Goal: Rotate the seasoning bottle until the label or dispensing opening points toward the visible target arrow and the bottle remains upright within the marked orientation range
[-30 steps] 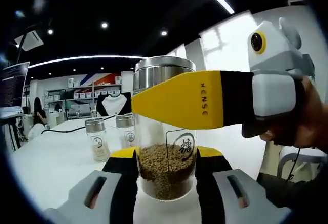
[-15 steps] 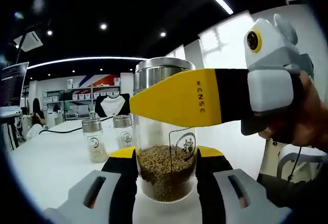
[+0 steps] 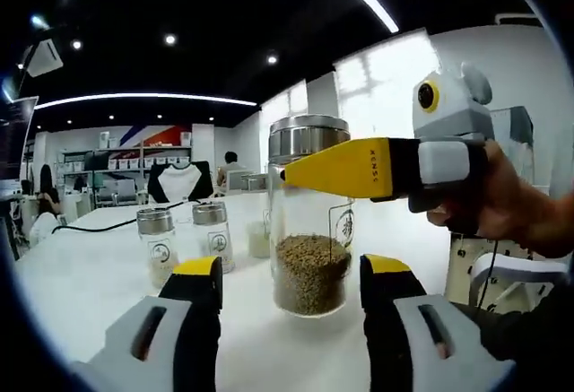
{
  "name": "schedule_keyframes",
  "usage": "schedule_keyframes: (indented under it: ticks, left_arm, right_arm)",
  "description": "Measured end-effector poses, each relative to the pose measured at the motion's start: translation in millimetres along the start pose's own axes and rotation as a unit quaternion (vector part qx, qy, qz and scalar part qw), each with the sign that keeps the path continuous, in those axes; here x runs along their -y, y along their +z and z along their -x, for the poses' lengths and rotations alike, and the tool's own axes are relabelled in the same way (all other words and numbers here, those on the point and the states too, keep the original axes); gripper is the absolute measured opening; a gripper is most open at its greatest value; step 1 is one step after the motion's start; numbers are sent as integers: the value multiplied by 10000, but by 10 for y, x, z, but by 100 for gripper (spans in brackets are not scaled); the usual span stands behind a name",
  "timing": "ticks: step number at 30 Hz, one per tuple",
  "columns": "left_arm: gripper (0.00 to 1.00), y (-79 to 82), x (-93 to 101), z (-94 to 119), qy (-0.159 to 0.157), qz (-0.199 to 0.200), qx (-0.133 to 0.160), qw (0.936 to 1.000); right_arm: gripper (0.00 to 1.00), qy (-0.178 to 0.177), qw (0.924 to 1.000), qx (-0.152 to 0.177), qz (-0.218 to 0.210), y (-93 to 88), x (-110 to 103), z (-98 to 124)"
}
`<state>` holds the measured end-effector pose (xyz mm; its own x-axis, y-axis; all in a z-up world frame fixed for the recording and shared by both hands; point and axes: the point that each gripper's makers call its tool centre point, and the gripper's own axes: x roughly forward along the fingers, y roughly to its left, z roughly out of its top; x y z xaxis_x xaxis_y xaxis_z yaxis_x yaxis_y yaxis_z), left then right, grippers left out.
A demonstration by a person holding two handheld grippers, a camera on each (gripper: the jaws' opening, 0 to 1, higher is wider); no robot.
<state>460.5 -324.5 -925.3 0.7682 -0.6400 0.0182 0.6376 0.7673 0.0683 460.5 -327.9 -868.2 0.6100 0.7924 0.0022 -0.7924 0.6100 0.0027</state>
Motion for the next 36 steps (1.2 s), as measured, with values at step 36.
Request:
schedule_keyframes:
  ticks: [36]
  left_arm:
    - [100, -172, -352, 126, 162, 200, -432, 9987]
  right_arm:
    - [37, -433, 9990, -79, 126, 72, 1016, 164]
